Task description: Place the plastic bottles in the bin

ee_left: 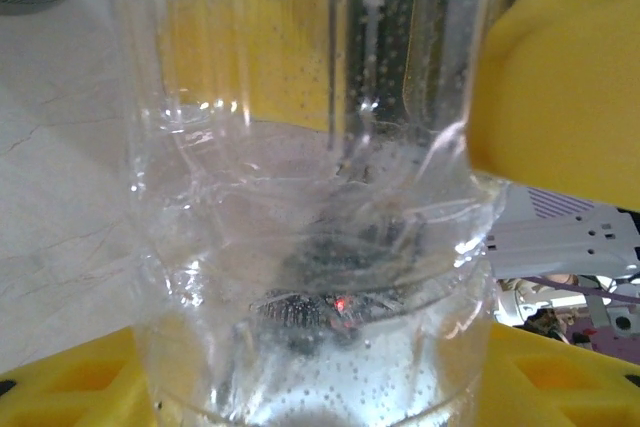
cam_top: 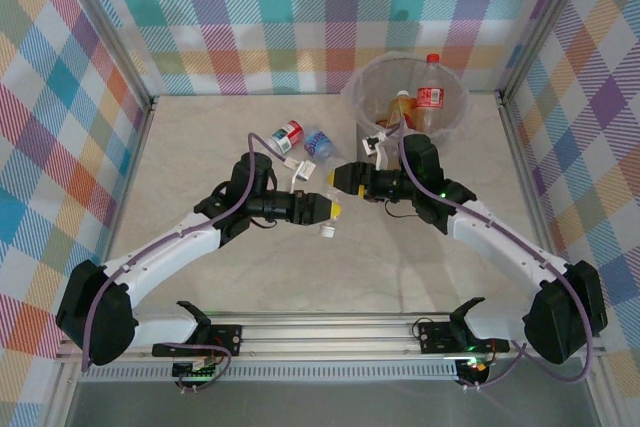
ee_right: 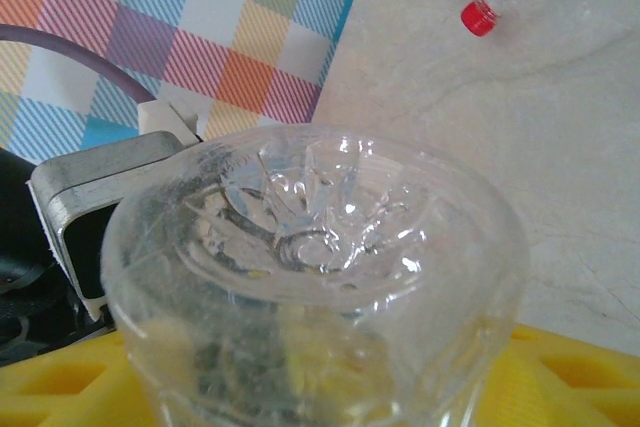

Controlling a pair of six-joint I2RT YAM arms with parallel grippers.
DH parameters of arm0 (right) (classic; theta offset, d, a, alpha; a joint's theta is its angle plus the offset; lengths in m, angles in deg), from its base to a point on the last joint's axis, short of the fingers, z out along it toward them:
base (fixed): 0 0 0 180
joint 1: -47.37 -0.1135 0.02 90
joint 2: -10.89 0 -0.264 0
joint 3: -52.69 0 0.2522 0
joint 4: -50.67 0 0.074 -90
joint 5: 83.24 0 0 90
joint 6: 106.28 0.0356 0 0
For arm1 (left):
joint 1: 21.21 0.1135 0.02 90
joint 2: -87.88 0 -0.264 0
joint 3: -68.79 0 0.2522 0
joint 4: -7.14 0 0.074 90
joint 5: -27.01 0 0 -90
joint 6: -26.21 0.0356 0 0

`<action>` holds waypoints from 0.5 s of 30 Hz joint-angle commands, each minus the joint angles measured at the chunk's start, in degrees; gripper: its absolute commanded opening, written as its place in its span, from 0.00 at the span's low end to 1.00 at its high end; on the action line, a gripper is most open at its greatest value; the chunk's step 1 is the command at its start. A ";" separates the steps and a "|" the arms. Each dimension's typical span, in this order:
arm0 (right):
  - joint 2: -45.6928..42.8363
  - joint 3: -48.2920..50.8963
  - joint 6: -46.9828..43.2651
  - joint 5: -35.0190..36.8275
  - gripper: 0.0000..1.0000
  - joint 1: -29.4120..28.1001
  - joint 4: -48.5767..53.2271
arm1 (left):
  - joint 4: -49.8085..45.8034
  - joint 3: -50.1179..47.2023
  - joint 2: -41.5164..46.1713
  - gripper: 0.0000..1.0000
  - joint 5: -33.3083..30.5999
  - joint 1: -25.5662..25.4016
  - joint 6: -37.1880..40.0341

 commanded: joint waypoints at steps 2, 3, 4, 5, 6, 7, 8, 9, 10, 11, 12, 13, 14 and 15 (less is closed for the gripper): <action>-1.41 1.06 0.72 -2.08 0.72 -0.10 -4.19 | 3.41 -0.44 2.00 0.61 2.15 -0.55 -1.12; -1.50 1.15 0.85 -2.20 0.72 -0.10 -4.45 | 3.49 -0.49 2.03 0.61 2.12 -0.60 -1.13; -1.59 1.24 0.93 -2.30 0.72 -0.10 -4.61 | 3.41 -0.54 2.06 0.61 2.06 -0.60 -1.12; -1.69 1.33 0.95 -2.36 0.70 -0.10 -4.82 | 3.42 -0.57 2.13 0.61 2.13 -0.60 -1.13; -1.93 1.29 0.95 -2.36 0.67 -0.10 -4.89 | 3.32 -0.56 2.16 0.61 2.04 -0.60 -1.11; -2.09 1.33 0.96 -2.28 0.66 -0.02 -4.80 | 3.24 -0.59 2.22 0.61 1.96 -0.60 -1.07; -2.36 1.27 0.86 -2.26 0.64 -0.05 -4.66 | 3.15 -0.61 2.29 0.62 1.84 -0.60 -1.05; -2.61 1.23 0.83 -2.17 0.62 0.08 -4.46 | 3.06 -0.60 2.42 0.64 1.71 -0.60 -1.04; -2.93 1.24 0.70 -2.02 0.61 0.21 -4.12 | 2.93 -0.59 2.54 0.65 1.60 -0.56 -0.99; -3.23 1.22 0.51 -2.00 0.60 0.34 -3.84 | 2.84 -0.53 2.75 0.67 1.49 -0.60 -0.93; -3.58 1.24 0.43 -1.79 0.59 0.51 -3.43 | 2.67 -0.52 2.96 0.71 1.30 -0.60 -0.89; -3.90 1.24 0.35 -1.70 0.58 0.66 -3.08 | 2.47 -0.43 3.14 0.75 1.17 -0.54 -0.90; -4.26 1.16 0.21 -1.57 0.58 0.86 -2.71 | 2.09 -0.29 3.45 0.80 0.74 -0.60 -0.77; -4.71 1.00 -0.08 -1.49 0.57 1.04 -2.11 | 1.79 -0.25 3.75 0.85 0.37 -0.60 -0.67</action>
